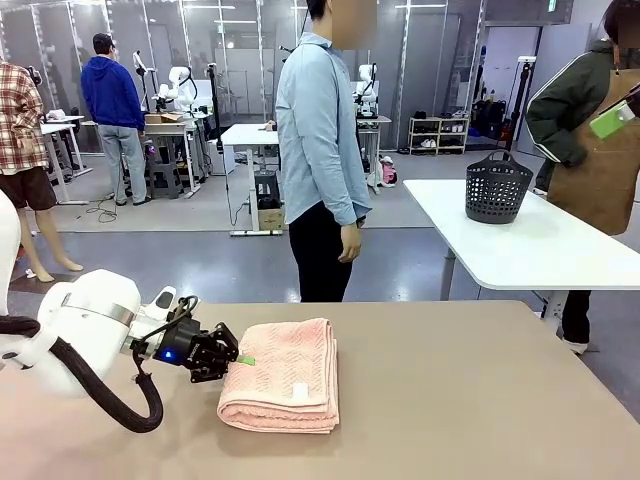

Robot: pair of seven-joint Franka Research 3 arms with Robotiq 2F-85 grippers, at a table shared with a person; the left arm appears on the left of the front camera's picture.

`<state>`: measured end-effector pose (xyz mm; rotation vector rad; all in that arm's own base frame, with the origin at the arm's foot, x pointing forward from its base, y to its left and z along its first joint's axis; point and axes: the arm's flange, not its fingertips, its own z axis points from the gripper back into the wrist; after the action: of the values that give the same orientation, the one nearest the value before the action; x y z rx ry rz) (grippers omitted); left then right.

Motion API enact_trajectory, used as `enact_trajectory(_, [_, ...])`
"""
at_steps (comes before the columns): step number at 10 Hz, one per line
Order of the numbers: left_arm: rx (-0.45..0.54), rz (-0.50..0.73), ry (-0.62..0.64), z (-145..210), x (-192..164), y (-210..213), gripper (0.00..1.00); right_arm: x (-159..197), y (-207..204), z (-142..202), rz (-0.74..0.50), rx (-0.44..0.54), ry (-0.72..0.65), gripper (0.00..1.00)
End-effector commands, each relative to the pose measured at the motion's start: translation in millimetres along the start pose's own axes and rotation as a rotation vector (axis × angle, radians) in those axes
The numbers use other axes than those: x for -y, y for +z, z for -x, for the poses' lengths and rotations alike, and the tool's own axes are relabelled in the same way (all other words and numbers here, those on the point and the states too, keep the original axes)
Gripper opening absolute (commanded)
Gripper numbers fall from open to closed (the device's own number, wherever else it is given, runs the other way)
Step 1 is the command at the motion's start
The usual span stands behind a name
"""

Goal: Fold the towel.
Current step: Pick up the 100 cm Hotel Towel and place it on the left side of the table.

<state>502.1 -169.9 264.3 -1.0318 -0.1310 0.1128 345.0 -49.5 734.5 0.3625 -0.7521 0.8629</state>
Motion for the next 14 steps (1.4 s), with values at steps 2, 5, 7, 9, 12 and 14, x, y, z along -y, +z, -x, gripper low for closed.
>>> enact_trajectory(2, [0.000, 0.000, 0.000, 0, 0, 0, 0.00, -1, 0, -1, 0.007, -0.006, -0.015, 1.00])
enact_trajectory(5, [0.000, 0.000, 0.000, 0, 0, 0, 0.00, -1, 0, -1, 0.007, -0.006, -0.015, 1.00])
enact_trajectory(7, [0.000, 0.000, 0.000, 0, 0, 0, 0.00, -1, 0, -1, 0.007, -0.006, -0.015, 1.00])
enact_trajectory(9, [-0.021, 0.022, -0.008, -10, 9, 23, 0.13, -1, 0, -1, 0.007, -0.006, -0.015, 1.00])
enact_trajectory(12, [0.016, 0.024, -0.029, -38, 20, 97, 0.13, -1, 0, -1, 0.007, -0.006, -0.015, 1.00])
enact_trajectory(14, [0.043, 0.040, -0.060, -52, 16, 150, 0.13, -1, 0, -1, 0.007, -0.006, -0.015, 1.00])
